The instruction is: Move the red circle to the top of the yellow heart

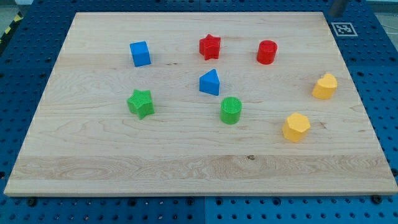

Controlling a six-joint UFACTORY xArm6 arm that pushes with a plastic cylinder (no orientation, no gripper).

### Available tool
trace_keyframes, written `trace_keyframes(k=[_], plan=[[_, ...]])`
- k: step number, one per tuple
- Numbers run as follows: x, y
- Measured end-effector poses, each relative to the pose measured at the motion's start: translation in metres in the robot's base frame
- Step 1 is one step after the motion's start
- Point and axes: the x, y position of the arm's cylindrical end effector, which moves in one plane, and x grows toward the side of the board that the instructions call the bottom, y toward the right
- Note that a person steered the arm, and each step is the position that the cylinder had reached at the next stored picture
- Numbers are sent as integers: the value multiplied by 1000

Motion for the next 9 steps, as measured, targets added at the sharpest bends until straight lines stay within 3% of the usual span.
trace_keyframes(k=[1,6,7,9], plan=[[11,-36],[5,-53],[11,-106],[11,-121]])
